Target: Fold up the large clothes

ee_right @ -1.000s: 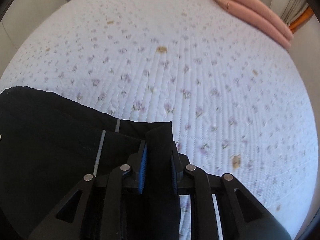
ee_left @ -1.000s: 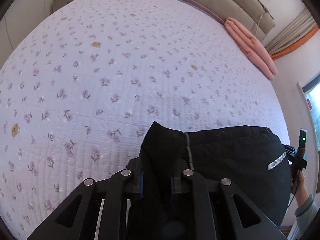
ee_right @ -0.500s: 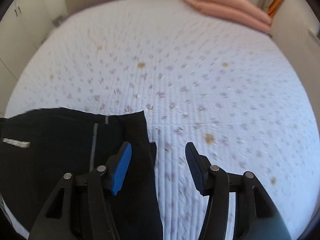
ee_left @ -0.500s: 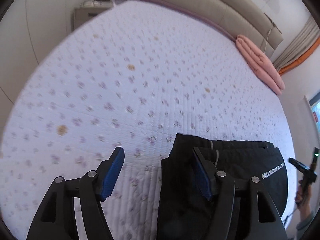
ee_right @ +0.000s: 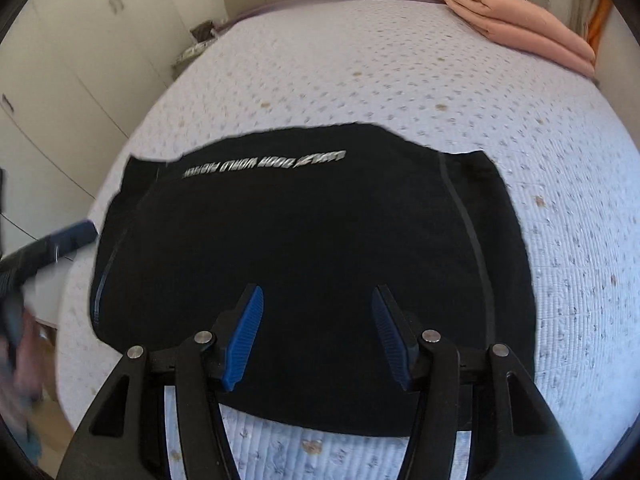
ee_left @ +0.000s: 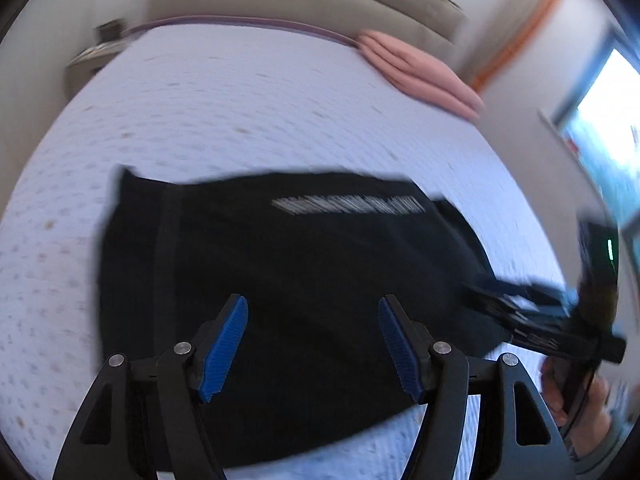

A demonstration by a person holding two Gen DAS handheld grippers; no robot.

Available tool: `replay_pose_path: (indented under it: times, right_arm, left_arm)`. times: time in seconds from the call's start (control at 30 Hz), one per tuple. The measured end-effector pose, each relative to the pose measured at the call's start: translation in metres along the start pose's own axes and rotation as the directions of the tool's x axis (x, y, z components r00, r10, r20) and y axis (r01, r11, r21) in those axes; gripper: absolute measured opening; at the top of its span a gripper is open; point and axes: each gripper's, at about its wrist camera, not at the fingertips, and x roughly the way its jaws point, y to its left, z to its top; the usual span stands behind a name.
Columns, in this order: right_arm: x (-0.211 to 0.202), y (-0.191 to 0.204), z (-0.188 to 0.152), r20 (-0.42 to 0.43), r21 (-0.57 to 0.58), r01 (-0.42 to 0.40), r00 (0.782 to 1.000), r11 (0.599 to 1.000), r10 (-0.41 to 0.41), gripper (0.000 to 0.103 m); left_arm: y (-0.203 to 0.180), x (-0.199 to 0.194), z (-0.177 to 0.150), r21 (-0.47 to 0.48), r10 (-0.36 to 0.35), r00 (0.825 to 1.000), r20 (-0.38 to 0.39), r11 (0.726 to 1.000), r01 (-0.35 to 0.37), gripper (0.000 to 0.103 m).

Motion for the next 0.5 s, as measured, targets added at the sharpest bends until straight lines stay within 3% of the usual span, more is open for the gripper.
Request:
replay_pose_path:
  times: [0.1, 0.17, 0.23, 0.3, 0.43, 0.5]
  right_arm:
    - [0.028, 0.012, -0.005, -0.035, -0.034, 0.046, 0.998, 0.998, -0.047, 0.058]
    - [0.055, 0.011, -0.011, -0.084, -0.048, 0.057, 0.995, 0.997, -0.060, 0.058]
    - [0.081, 0.002, -0.018, -0.137, -0.024, 0.039, 0.990, 0.999, -0.042, 0.058]
    - [0.098, -0.007, -0.023, -0.135, 0.010, 0.021, 0.991, 1.000, -0.020, 0.058]
    - [0.098, -0.004, -0.021, -0.130, -0.009, 0.038, 0.991, 0.999, -0.038, 0.058]
    - [0.092, -0.008, -0.016, -0.146, 0.000, 0.001, 0.989, 1.000, -0.001, 0.058]
  left_arm:
    - [-0.025, 0.041, -0.020, 0.025, 0.000, 0.997, -0.081, 1.000, 0.002, 0.061]
    - [-0.023, 0.075, -0.034, 0.033, 0.062, 0.989, -0.133, 0.998, -0.058, 0.060]
    - [-0.009, 0.095, -0.040, -0.026, 0.036, 0.987, -0.160, 0.999, -0.041, 0.060]
    - [0.003, 0.103, -0.041, -0.061, 0.002, 0.989, -0.151, 0.998, -0.011, 0.060]
    - [-0.003, 0.101, -0.038, -0.010, 0.042, 0.988, -0.150, 0.999, -0.044, 0.061]
    - [-0.001, 0.091, -0.033, -0.036, 0.013, 0.990, -0.142, 0.999, -0.018, 0.061]
